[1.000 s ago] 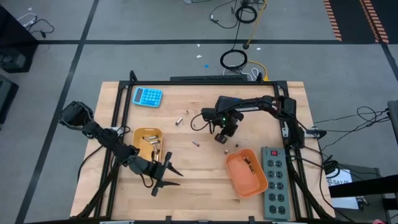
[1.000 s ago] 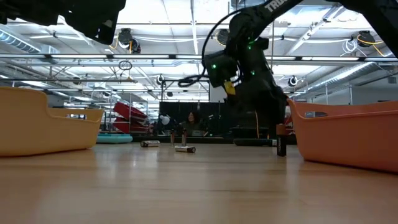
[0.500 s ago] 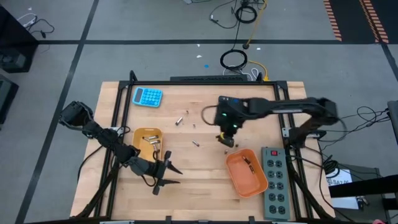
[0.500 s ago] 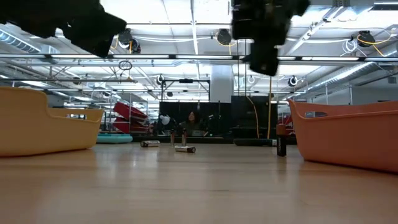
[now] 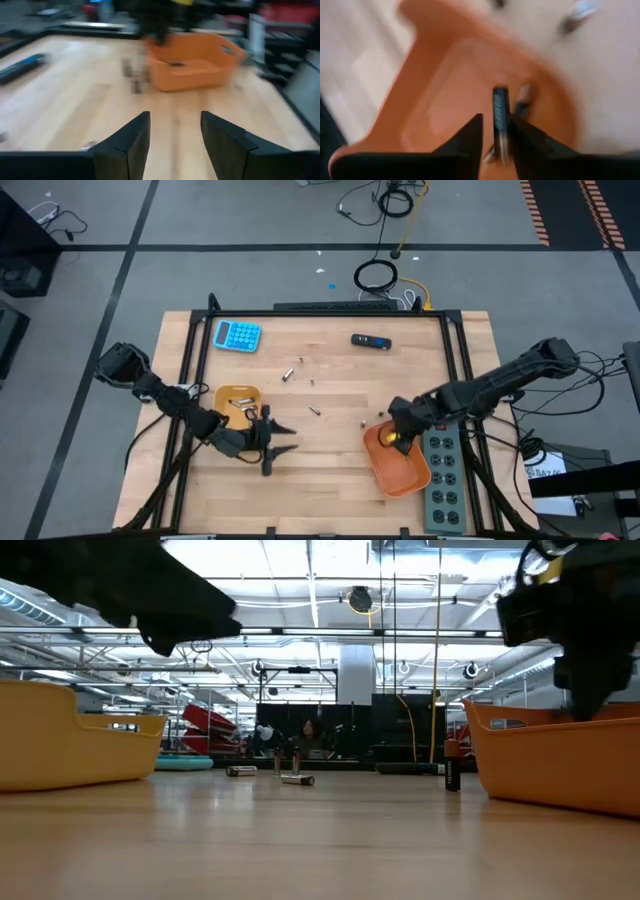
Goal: Sort batteries
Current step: Put the black battery into the orange bin, then put the silver battery into the yellow bin
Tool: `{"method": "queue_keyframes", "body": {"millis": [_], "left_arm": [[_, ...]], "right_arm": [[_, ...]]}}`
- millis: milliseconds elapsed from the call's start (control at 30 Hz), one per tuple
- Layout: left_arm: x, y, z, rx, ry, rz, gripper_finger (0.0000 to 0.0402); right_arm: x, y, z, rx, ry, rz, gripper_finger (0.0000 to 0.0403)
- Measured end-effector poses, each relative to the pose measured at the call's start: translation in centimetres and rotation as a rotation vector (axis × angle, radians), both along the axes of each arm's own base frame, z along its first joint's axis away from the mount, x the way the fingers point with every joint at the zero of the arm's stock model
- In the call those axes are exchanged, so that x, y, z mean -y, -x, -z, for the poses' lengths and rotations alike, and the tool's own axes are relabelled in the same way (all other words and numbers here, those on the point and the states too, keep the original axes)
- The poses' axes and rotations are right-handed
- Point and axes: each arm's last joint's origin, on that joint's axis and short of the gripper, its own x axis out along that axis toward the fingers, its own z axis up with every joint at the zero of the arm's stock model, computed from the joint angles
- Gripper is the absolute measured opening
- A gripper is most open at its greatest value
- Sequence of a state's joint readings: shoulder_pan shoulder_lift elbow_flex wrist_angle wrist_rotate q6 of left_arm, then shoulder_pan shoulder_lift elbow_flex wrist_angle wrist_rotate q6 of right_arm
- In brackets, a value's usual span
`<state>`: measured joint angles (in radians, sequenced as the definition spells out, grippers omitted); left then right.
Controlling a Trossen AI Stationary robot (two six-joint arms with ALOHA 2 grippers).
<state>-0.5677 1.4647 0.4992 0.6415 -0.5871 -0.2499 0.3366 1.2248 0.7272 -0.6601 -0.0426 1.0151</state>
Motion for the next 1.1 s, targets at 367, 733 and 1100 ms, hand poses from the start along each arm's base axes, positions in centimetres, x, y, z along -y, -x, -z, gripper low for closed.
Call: {"method": "queue_keyframes", "body": {"millis": [367,733,1100], "left_arm": [[-5.3,-2.8,-0.2,-0.130,0.062,-0.250,0.0184],[-13.3,-4.8,-1.4,-0.388,0.149,-0.435,0.0184],[-19.6,-3.7,-1.3,-0.506,0.098,-0.565,0.0184]], "right_arm": [[-0.6,-0.6,-0.7,0.190,0.323,-0.071,0.0191],[0.5,0.0,-5.2,0.512,0.734,-0.222,0.0148],[1.3,1.4,-7.4,0.764,0.805,-0.142,0.0136]]}}
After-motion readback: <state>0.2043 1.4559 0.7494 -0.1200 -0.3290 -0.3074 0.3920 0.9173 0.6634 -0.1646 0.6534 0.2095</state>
